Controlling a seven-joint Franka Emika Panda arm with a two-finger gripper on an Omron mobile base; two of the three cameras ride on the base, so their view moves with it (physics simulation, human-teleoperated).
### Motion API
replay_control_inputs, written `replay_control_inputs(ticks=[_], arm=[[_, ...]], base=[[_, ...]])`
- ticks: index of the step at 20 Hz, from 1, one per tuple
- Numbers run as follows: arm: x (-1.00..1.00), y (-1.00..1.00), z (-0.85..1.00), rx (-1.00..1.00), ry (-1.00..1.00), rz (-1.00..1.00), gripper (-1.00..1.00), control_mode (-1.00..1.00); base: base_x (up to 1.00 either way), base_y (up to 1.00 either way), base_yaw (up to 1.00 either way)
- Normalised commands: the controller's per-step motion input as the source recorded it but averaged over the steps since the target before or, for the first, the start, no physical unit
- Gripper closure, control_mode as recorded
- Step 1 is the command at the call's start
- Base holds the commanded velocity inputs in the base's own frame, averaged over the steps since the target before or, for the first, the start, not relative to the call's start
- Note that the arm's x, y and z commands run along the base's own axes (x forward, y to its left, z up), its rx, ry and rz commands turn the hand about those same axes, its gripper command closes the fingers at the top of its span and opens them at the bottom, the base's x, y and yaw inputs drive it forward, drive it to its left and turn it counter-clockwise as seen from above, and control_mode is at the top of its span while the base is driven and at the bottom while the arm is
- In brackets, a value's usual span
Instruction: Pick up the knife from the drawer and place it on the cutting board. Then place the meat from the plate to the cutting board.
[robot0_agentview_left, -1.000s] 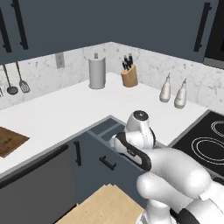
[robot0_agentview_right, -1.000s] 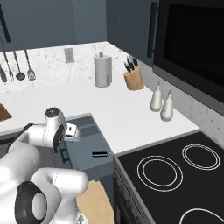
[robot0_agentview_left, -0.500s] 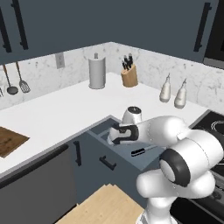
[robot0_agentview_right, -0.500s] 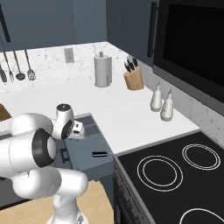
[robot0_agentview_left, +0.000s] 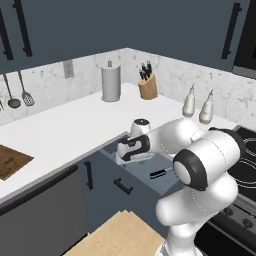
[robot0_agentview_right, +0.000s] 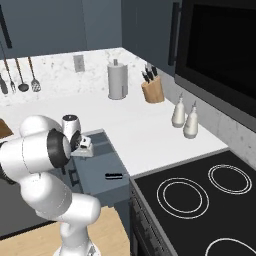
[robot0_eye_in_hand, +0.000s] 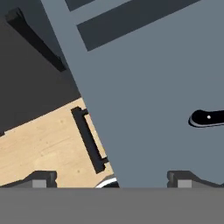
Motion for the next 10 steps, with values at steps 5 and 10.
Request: replay_control_inputs(ticks=[5, 10], arm=[[0.0, 0.13, -0.18, -0.02, 0.0, 0.01, -1.0, -1.0], [0.13, 0.01, -0.32, 0.0, 0.0, 0.01, -1.0, -1.0]], base=[[0.0, 0.0, 0.0], [0.0, 0.0, 0.0]])
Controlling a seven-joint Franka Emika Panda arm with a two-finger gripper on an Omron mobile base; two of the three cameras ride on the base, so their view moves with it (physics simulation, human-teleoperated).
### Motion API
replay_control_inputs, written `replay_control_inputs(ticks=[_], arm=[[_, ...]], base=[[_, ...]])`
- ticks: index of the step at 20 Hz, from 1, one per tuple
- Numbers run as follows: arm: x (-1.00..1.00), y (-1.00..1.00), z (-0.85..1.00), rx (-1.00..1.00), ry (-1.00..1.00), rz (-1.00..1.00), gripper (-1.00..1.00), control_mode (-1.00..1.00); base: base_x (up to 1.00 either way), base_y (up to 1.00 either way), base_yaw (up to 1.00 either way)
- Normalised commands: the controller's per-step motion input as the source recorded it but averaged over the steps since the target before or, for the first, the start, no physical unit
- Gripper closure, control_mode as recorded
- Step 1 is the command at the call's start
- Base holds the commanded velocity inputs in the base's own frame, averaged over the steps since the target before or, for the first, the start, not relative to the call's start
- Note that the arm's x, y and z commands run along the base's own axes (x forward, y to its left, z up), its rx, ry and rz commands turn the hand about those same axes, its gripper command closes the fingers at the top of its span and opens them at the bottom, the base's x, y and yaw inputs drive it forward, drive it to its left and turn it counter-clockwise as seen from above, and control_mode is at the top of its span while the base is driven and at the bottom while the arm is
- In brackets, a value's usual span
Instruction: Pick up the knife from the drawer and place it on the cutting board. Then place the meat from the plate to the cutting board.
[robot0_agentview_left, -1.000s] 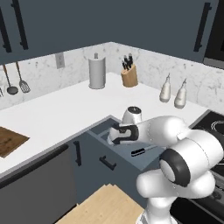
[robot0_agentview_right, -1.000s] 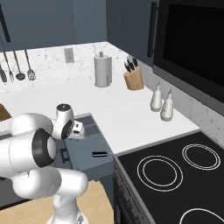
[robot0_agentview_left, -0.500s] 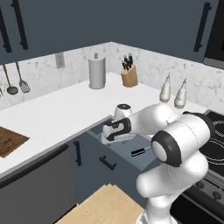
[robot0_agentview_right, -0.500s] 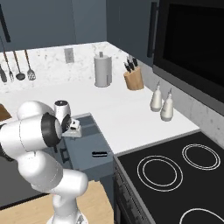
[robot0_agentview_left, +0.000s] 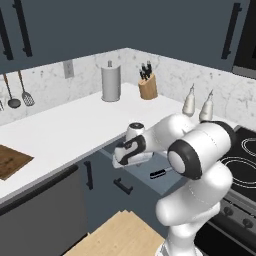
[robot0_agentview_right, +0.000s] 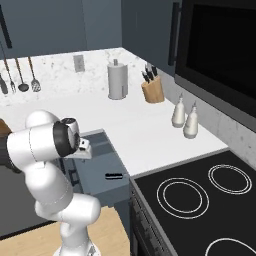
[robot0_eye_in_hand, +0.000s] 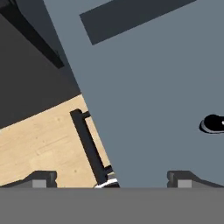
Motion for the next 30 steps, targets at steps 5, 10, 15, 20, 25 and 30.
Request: replay_control_inputs(ticks=[5, 10, 15, 20, 25, 30], arm=[[0.23, -0.01, -0.27, 0.0, 0.0, 0.0, -1.0, -1.0], [0.2, 0.0, -0.28, 0.0, 0.0, 0.0, -1.0, -1.0], [0.17, 0.0, -0.23, 0.0, 0.02, 0.0, -1.0, -1.0], [0.03, 0.11, -0.27, 0.0, 0.01, 0.01, -1.0, -1.0], [-0.37, 0.6, -0.45, 0.0, 0.02, 0.01, -1.0, -1.0], [-0.95, 0.99, -0.54, 0.0, 0.0, 0.02, -1.0, -1.0]], base=[[0.0, 0.0, 0.0], [0.0, 0.0, 0.0], [0.0, 0.0, 0.0], [0.0, 0.0, 0.0], [0.0, 0.0, 0.0], [0.0, 0.0, 0.0]])
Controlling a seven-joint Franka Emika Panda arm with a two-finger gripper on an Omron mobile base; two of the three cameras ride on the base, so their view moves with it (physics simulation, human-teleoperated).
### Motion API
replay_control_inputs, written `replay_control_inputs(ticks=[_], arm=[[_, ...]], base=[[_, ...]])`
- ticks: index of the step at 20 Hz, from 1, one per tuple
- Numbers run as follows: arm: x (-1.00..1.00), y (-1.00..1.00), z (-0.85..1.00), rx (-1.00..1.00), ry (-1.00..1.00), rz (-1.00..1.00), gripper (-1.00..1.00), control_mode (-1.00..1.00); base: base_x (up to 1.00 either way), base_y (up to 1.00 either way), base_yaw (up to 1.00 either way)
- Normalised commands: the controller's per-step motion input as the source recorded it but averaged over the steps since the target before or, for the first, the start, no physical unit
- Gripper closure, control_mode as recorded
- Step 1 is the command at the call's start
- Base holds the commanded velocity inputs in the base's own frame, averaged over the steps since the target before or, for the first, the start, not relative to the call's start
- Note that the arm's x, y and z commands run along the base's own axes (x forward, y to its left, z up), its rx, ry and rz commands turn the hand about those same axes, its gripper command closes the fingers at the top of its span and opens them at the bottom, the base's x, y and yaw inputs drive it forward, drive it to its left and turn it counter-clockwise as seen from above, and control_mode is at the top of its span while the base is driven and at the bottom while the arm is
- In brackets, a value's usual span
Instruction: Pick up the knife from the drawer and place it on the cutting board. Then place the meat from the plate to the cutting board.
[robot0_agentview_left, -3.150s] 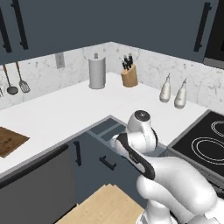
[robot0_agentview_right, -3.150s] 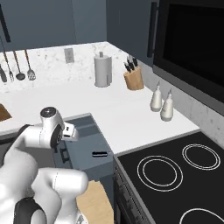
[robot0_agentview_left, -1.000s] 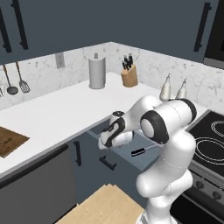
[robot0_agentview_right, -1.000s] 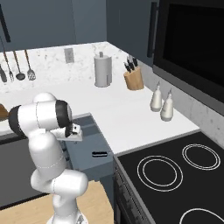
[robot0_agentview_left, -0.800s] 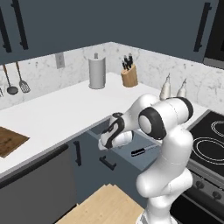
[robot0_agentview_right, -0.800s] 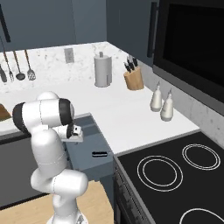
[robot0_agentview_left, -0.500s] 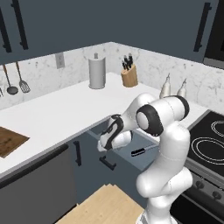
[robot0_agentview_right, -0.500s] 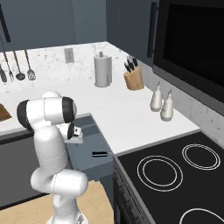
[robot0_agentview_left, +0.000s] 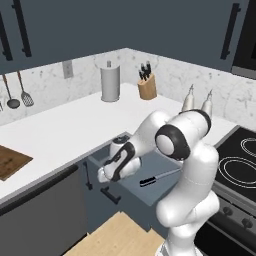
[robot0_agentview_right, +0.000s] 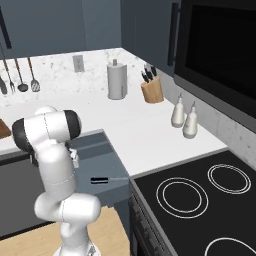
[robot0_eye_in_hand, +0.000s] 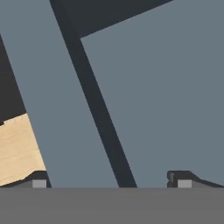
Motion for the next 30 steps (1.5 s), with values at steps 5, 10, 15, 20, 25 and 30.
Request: replay_control_inputs(ticks=[5, 10, 15, 20, 25, 30], arm=[[-0.93, 1.0, -0.51, 0.0, 0.02, 0.03, -1.0, -1.0], [-0.71, 0.56, 0.02, 0.0, 0.02, 0.01, -1.0, -1.0], [-0.37, -0.43, 0.93, 0.02, -0.01, -0.02, -1.0, -1.0], [-0.26, -0.73, 0.63, 0.01, -0.01, -0.03, -1.0, -1.0], [-0.16, -0.7, 0.21, 0.0, -0.07, -0.13, -1.0, -1.0], [0.0, -0.45, 0.06, 0.0, -0.12, -0.29, -1.0, -1.0]], base=[[0.0, 0.0, 0.0], [0.0, 0.0, 0.0], [0.0, 0.0, 0.0], [0.0, 0.0, 0.0], [0.0, 0.0, 0.0], [0.0, 0.0, 0.0]])
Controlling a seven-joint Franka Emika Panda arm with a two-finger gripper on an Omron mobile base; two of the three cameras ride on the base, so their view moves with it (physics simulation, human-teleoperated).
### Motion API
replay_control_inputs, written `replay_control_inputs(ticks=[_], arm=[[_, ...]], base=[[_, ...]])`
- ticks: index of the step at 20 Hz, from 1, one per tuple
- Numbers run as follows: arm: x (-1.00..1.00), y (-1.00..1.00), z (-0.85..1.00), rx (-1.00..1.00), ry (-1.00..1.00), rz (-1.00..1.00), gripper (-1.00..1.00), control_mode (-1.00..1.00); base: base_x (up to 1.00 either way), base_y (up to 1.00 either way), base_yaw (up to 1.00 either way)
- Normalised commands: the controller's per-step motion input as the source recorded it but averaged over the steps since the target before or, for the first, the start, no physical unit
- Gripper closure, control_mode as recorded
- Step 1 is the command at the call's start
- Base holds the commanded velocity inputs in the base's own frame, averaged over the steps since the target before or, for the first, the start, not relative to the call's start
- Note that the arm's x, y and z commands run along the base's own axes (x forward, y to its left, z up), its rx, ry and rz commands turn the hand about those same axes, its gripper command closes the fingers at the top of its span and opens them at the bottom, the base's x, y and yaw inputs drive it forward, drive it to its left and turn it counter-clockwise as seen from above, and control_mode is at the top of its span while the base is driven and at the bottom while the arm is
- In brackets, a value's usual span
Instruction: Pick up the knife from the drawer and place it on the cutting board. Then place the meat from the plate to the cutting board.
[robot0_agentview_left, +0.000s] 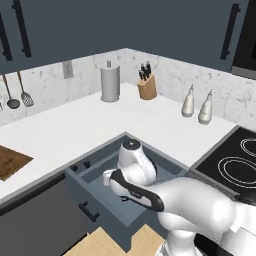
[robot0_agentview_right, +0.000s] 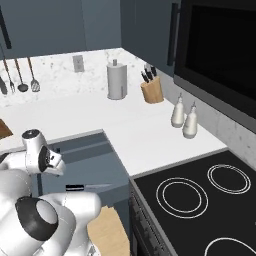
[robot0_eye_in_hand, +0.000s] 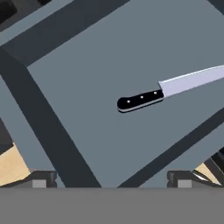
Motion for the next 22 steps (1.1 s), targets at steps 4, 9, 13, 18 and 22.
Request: replay_control_inputs(ticks=[4, 9, 13, 18, 22], arm=[[0.01, -0.22, 0.02, 0.0, -0.03, -0.46, -1.0, -1.0], [0.03, -0.1, 0.14, 0.07, 0.0, -0.52, -1.0, -1.0], [0.0, 0.0, 0.22, 0.15, 0.0, -0.51, -1.0, -1.0], [0.02, 0.0, 0.12, 0.13, 0.0, -0.58, -1.0, -1.0], [0.0, 0.0, 0.0, 0.02, 0.0, -0.69, -1.0, -1.0]], base=[[0.0, 0.0, 0.0], [0.0, 0.0, 0.0], [0.0, 0.0, 0.0], [0.0, 0.0, 0.0], [0.0, 0.0, 0.0]])
